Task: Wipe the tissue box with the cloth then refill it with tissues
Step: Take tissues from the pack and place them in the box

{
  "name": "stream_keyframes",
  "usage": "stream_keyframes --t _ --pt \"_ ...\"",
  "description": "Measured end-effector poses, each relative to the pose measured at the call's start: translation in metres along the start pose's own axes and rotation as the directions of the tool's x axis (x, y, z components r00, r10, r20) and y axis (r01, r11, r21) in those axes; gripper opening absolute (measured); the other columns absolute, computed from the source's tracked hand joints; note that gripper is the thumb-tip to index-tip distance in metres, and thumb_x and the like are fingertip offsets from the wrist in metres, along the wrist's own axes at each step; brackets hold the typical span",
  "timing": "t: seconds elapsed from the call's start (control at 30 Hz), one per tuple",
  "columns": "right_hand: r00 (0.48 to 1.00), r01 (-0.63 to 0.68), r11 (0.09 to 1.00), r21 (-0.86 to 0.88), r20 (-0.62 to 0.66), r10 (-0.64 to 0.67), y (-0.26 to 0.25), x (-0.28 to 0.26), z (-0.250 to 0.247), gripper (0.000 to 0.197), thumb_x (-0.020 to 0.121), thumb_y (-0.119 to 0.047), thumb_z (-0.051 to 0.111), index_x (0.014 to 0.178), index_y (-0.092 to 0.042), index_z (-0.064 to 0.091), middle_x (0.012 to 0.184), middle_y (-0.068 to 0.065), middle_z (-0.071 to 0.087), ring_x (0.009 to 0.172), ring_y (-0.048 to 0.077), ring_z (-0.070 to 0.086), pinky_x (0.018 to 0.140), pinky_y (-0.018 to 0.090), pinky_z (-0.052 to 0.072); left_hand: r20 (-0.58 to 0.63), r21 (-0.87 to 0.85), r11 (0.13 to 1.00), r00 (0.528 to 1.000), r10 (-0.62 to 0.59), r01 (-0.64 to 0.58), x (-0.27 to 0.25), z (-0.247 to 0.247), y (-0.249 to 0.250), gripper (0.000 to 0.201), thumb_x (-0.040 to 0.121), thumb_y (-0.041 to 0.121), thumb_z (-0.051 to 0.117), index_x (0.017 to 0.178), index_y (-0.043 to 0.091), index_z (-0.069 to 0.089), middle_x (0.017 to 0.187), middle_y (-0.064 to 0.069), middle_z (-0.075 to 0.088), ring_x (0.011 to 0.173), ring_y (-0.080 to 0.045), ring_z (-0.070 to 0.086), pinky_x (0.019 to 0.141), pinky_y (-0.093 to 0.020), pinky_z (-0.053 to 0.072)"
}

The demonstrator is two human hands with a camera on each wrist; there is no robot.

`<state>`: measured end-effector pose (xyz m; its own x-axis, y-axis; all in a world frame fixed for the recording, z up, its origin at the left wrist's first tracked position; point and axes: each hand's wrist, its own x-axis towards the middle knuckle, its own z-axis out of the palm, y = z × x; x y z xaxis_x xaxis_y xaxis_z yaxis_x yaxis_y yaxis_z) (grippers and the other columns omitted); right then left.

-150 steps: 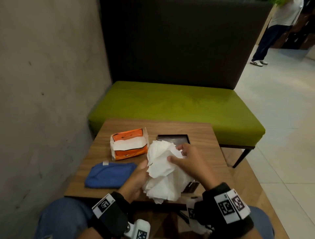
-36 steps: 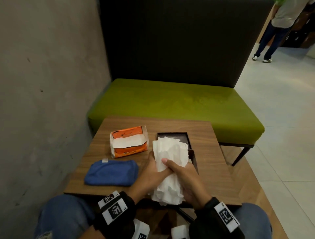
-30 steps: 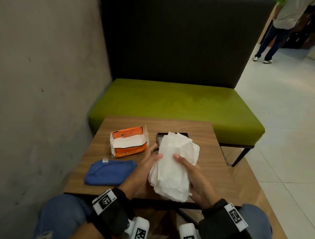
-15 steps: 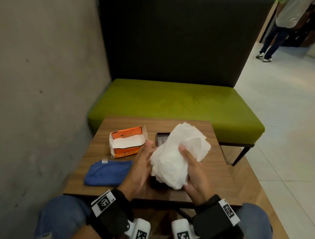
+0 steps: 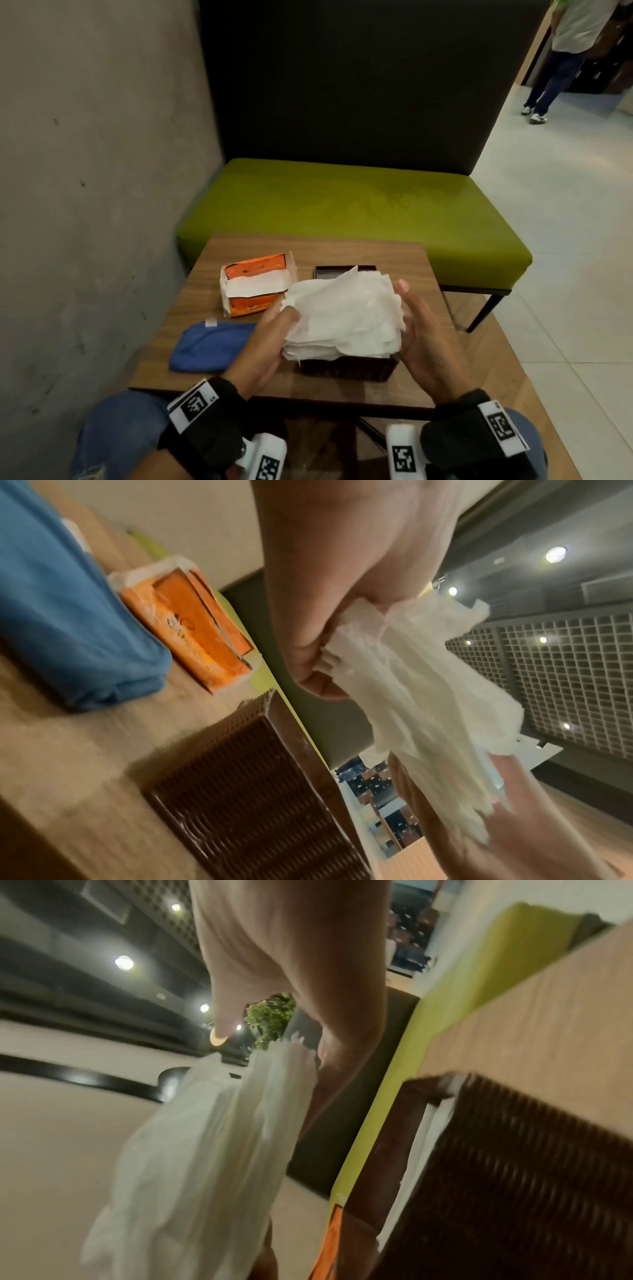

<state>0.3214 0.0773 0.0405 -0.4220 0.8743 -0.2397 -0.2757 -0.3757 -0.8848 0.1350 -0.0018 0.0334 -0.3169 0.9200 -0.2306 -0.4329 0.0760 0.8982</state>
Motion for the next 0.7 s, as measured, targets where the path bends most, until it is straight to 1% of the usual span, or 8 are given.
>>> stream_keyframes --t 0.07,0.13,0.2,0.27,0.43,0.5,0.57,0.7 --pt "0.997 -0.035 0.992 -0.120 0.069 0.044 0.002 -0.003 0.004 0.058 0.080 -0.055 0.057 0.125 -0.019 0.059 0.115 0.007 0.072 0.105 0.023 0.069 0.084 0.037 0.058 0.005 0.044 0.998 0.999 -0.042 0.042 0.001 0.004 -0.001 0.027 0.098 0.011 0.038 0.101 0.018 0.064 0.098 -0.001 0.073 0.077 -0.008 0.070 0.061 -0.019 0.054" --pt "0.997 -0.037 0.978 -0.205 0.066 0.052 0.008 -0.006 0.009 0.057 0.077 -0.052 0.068 0.126 -0.025 0.055 0.114 -0.001 0.072 0.100 0.012 0.070 0.084 0.033 0.056 0.018 0.060 0.990 0.992 -0.129 0.128 0.000 0.010 0.000 0.036 0.099 0.020 0.037 0.088 0.017 0.071 0.094 -0.005 0.072 0.077 -0.016 0.069 0.064 -0.025 0.055" --pt "0.999 -0.033 0.974 -0.222 0.030 0.040 0.012 -0.007 0.009 0.063 0.073 -0.048 0.076 0.127 -0.028 0.050 0.111 -0.007 0.071 0.096 0.005 0.070 0.081 0.027 0.055 0.024 0.002 0.983 0.983 -0.183 0.183 0.001 0.011 0.001 0.042 0.098 0.033 0.035 0.094 0.015 0.073 0.099 -0.010 0.071 0.084 -0.023 0.068 0.069 -0.031 0.055" --pt "0.999 -0.042 0.976 -0.211 0.011 0.046 0.013 -0.006 0.005 0.065 0.070 -0.044 0.078 0.128 -0.029 0.051 0.112 -0.005 0.072 0.097 0.010 0.071 0.081 0.029 0.056 0.006 -0.057 0.985 0.987 -0.161 0.161 0.001 0.009 0.003 0.044 0.096 0.047 0.035 0.116 0.018 0.062 0.104 -0.006 0.073 0.090 -0.020 0.070 0.068 -0.030 0.057" --pt "0.999 -0.044 0.975 -0.216 -0.017 0.041 0.014 -0.004 0.006 0.056 0.082 -0.006 0.071 0.129 -0.028 0.050 0.111 0.002 0.069 0.098 0.022 0.071 0.081 0.038 0.060 0.148 -0.052 0.980 0.972 -0.182 0.191 -0.002 0.009 0.004 0.061 0.080 0.065 0.035 0.111 0.022 0.063 0.106 -0.005 0.072 0.097 -0.020 0.069 0.071 -0.030 0.059" --pt "1.000 -0.030 0.979 -0.201 -0.007 0.029 0.014 -0.005 0.005 0.056 0.084 -0.001 0.068 0.130 -0.028 0.050 0.115 0.005 0.068 0.100 0.024 0.070 0.082 0.040 0.059 0.168 -0.019 0.985 0.972 -0.165 0.170 -0.003 0.008 0.005 0.059 0.073 0.060 0.048 0.116 0.023 0.060 0.113 -0.005 0.070 0.102 -0.020 0.067 0.080 -0.033 0.057" --pt "1.000 -0.024 0.984 -0.178 0.006 0.026 0.015 -0.005 0.005 0.053 0.084 -0.003 0.067 0.127 -0.029 0.052 0.115 0.004 0.069 0.098 0.022 0.071 0.080 0.038 0.060 0.133 0.108 0.986 0.982 -0.137 0.123 0.001 0.006 -0.001 0.055 0.077 0.041 0.062 0.127 0.020 0.051 0.116 -0.004 0.068 0.103 -0.019 0.067 0.083 -0.032 0.056" --pt "0.999 -0.037 0.976 -0.214 0.019 0.042 0.016 -0.005 0.001 0.051 0.083 -0.002 0.068 0.124 -0.030 0.054 0.111 0.004 0.071 0.097 0.022 0.071 0.078 0.037 0.060 0.094 0.268 0.962 0.992 -0.078 0.051 0.004 0.004 -0.009 0.043 0.086 0.008 0.063 0.126 0.018 0.050 0.113 0.001 0.066 0.099 -0.013 0.066 0.079 -0.024 0.056"
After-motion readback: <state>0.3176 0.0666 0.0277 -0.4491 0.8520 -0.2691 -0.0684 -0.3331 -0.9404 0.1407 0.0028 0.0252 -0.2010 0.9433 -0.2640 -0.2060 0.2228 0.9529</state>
